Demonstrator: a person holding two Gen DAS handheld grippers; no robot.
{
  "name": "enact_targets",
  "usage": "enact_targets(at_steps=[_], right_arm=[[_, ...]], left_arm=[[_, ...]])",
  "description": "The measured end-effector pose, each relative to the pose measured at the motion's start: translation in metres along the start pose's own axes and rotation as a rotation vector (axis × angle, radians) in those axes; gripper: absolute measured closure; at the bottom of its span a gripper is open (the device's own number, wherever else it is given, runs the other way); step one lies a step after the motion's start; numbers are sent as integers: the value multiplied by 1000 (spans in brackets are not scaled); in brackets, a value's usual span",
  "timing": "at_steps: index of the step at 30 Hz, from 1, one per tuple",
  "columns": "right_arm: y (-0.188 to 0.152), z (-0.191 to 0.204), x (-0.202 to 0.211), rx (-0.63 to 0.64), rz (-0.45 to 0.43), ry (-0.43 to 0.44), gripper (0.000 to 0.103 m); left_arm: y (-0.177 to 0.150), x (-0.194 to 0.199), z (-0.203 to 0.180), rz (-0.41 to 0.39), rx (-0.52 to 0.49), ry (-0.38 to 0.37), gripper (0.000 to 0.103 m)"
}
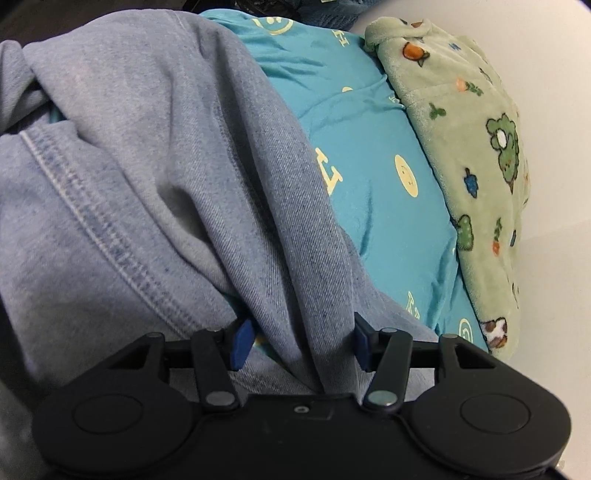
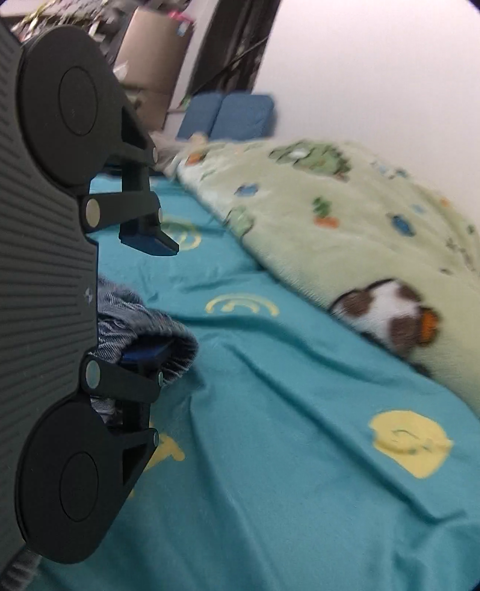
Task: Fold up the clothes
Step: 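Grasp the denim waistband with the right gripper and lift it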
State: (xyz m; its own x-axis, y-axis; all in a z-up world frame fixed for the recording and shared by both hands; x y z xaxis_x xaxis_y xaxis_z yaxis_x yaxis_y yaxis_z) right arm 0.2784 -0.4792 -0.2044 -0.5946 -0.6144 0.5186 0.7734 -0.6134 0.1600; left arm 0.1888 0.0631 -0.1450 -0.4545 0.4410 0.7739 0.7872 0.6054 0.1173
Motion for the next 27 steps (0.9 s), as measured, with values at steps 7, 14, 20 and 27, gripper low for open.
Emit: enact_targets(at_steps=[7, 14, 20, 27], right_arm=[[-2, 27, 40, 63, -179, -14, 93], [-4, 57, 94, 116, -400, 8, 94], [4, 45, 115, 86, -527, -57, 95], [16, -24, 56, -61, -429, -167, 84]], left_arm=[[1, 5, 2, -26, 13, -19, 53], [-8, 35, 4, -98, 75, -137, 52], [-15, 46, -10, -143, 3, -165, 48], [-9, 28, -9, -111, 2, -81, 48]])
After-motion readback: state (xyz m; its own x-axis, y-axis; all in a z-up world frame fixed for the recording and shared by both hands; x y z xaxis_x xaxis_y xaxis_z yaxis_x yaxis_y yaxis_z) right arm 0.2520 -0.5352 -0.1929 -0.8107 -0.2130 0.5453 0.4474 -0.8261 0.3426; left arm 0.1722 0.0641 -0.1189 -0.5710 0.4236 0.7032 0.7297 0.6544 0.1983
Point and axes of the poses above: each gripper's, at about its wrist camera, not at the fingertips, and x roughly against the way its jaws point, z to its left, y to its top, the point moved 1 cm from there along -x, roughly the way its jaws point, and after that the axes turned 11 degrees about z, right-handed, at the moved point
